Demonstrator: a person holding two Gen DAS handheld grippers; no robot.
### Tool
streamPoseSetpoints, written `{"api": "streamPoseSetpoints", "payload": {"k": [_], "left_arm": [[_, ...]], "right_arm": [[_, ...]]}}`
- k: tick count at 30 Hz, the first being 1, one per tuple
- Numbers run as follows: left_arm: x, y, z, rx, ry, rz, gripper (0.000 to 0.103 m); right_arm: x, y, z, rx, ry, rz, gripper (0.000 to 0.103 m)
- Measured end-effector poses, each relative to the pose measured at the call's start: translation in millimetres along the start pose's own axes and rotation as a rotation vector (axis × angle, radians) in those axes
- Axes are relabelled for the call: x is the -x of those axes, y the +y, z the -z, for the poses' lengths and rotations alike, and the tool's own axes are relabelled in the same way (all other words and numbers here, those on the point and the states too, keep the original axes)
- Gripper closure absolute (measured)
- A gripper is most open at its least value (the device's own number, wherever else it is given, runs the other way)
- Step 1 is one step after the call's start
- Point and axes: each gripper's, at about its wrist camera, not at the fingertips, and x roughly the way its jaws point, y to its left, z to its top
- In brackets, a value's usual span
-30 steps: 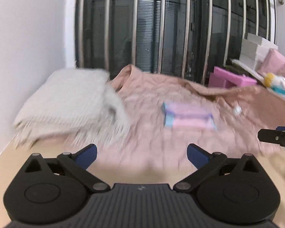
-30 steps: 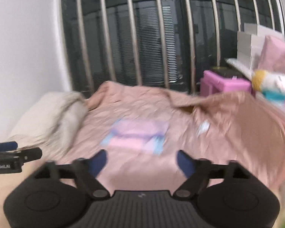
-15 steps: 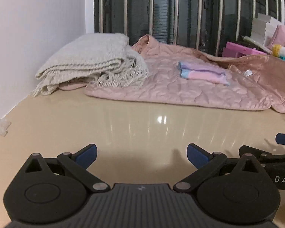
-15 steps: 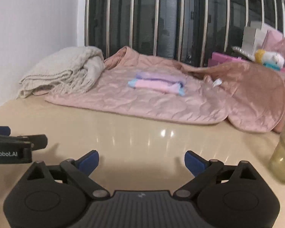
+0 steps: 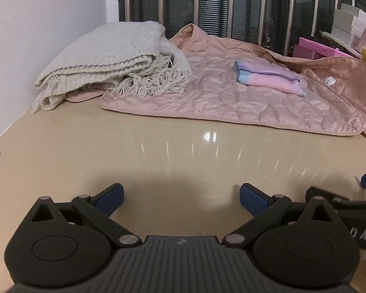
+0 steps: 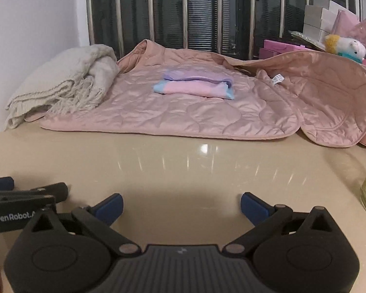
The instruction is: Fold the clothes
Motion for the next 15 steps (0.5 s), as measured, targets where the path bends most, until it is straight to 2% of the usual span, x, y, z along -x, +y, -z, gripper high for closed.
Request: {"api": "streamPoseSetpoints", "payload": {"k": [15], "left_arm": [[2.9,1.5,1.8,0.005,-0.008,0.004,0.001]], "right_arm": [[-1.4,-0.4,-1.5,0.006,0.007,0.021,0.000]]}}
